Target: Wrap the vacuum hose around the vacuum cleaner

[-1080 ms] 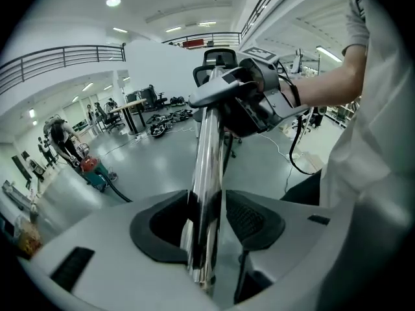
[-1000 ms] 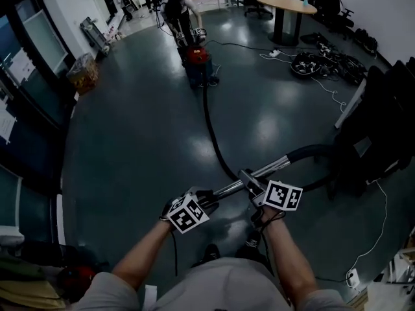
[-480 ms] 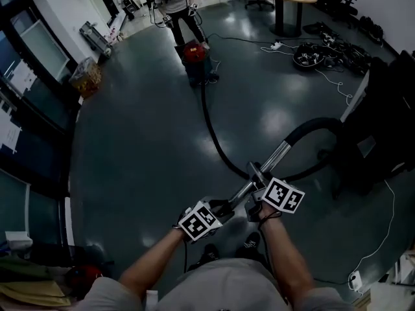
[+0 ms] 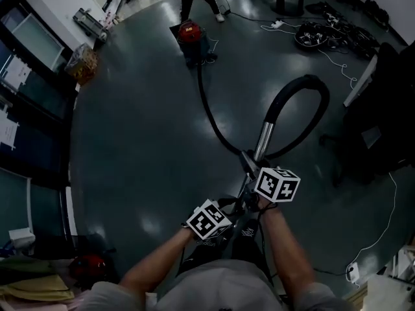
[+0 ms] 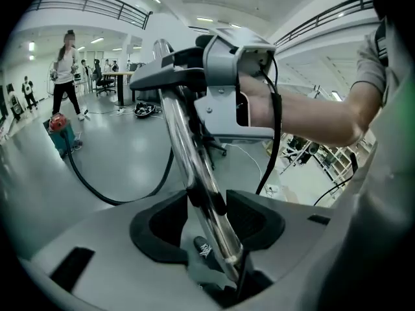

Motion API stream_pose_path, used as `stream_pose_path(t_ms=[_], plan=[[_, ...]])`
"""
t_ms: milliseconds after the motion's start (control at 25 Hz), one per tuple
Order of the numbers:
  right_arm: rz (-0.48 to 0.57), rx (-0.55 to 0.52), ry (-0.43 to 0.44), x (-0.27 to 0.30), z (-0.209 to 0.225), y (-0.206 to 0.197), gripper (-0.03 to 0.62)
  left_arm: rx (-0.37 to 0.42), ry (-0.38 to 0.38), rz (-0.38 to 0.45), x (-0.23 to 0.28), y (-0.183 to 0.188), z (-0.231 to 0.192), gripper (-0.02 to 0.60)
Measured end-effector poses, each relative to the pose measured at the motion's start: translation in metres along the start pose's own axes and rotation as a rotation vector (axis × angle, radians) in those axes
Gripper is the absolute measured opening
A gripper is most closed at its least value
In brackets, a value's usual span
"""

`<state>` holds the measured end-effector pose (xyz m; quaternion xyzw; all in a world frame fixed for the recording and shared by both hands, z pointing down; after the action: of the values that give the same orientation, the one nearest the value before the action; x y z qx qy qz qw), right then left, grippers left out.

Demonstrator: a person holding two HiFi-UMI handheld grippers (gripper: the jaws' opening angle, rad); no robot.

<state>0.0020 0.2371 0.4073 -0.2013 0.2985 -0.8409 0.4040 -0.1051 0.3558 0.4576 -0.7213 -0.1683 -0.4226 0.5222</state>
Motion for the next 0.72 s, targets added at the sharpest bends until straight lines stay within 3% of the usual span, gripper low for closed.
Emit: stream_pose_path(t_ms=[80, 200, 360, 560, 720], plan=[[-0.047, -0.047, 0.016, 0.004, 0.000, 0.000, 0.117, 0.021, 0.015, -0.016, 0.009, -0.002, -0.004, 0.176], [-0.105, -0.121, 0.031, 0.006, 0.004, 0.002, 0.117, 0.112, 0.009, -0.046, 0.015, 0.001, -0.012, 0.175], [-0.162, -0.187, 0.002, 0.002, 0.010, 0.004, 0.117, 0.190, 0.016, -0.021, 0.011, 0.017, -0.023, 0.175], [-0.230, -0.254, -0.009, -0.007, 0.016, 0.015, 0.118, 0.292, 0.101, 0.076, -0.008, 0.074, -0.046, 0.175], [-0.310, -0.309, 0.012, -0.016, 0.014, 0.017, 0.118, 0.440, 0.205, 0.192, -0.038, 0.137, -0.057, 0.175]])
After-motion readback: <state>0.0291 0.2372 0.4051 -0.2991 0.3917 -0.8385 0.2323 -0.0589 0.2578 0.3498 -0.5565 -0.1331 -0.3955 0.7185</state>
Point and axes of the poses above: the fingertips, and each gripper's own axes: x forward along the fingers, z to its right, y out of its top, the point moved 5 cm from there along -x, backward along the fingers, and after that the axes turned 14 degrees about y, right-handed, at the moved point
